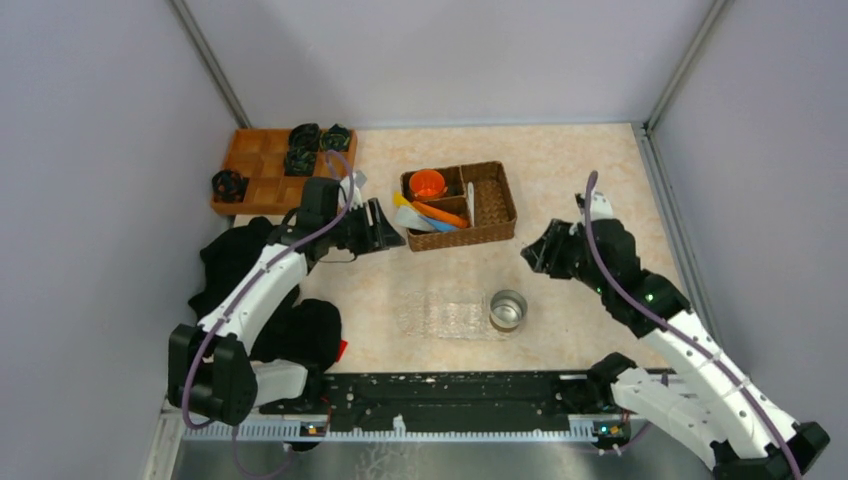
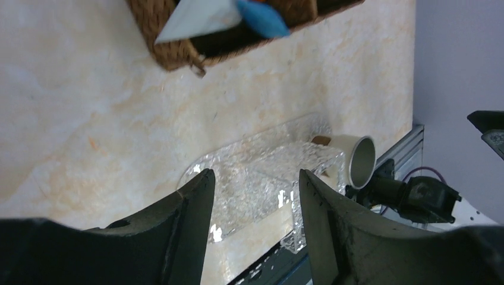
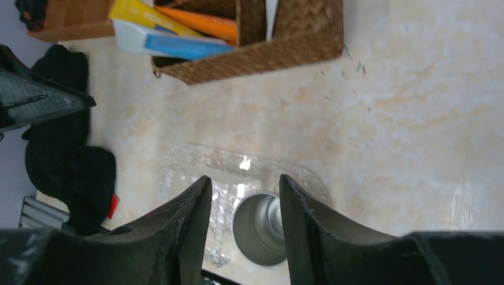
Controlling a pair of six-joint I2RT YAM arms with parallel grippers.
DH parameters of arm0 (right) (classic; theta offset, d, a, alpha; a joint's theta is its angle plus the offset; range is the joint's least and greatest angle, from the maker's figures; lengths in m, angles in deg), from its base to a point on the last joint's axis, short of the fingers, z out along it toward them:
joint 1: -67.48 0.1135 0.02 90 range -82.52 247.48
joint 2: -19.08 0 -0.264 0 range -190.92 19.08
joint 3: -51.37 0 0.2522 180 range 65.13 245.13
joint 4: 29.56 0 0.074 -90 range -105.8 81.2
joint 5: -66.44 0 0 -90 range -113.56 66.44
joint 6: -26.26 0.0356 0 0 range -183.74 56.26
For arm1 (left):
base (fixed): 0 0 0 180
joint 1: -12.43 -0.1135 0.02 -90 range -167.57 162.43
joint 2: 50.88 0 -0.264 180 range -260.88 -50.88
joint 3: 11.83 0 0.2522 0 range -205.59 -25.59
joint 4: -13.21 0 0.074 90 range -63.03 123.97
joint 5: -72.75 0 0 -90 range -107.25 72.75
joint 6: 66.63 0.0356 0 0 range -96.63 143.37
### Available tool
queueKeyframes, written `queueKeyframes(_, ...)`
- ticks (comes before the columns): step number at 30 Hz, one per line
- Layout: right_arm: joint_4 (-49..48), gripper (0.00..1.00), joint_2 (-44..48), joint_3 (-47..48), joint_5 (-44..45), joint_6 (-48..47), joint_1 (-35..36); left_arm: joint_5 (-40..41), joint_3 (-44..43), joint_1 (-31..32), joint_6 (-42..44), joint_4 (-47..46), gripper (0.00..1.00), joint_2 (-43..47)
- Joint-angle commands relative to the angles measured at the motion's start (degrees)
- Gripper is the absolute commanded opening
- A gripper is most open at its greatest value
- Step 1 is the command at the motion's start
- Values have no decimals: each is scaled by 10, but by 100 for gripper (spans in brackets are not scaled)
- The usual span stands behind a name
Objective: Prepare toiletry sets of a toothbrush and toothpaste on the tray
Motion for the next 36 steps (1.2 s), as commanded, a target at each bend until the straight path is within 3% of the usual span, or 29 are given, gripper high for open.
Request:
queueKeyframes(1, -41, 44, -138, 138, -12, -97, 0, 17, -71, -4, 12, 8, 61, -3)
queueKeyframes(5, -64, 25, -314, 276, -47, -152, 0, 17, -48, -3, 10, 12, 60, 21)
queueKeyframes(7, -72, 20, -387, 341, -53, -178, 0, 11, -21, -4, 6, 2, 56, 30)
queueKeyframes(11, -72, 31, -526, 461, -46, -248, 0, -6, 14, -4, -5, -7, 47, 41)
queueKeyframes(16, -70, 39, -644, 571, -63, -303, 0, 2, 23, -4, 9, 4, 64, 45)
queueKeyframes(19, -67, 42, -698, 617, -63, -324, 0, 7, 14, -3, 18, 15, 68, 41)
queueKeyframes(31, -18, 44, -905, 814, -61, -384, 0, -3, 28, -4, 30, 30, 66, 59)
queueKeyframes(36, -9, 42, -948, 844, -79, -377, 0, -7, 37, -3, 28, 21, 65, 60)
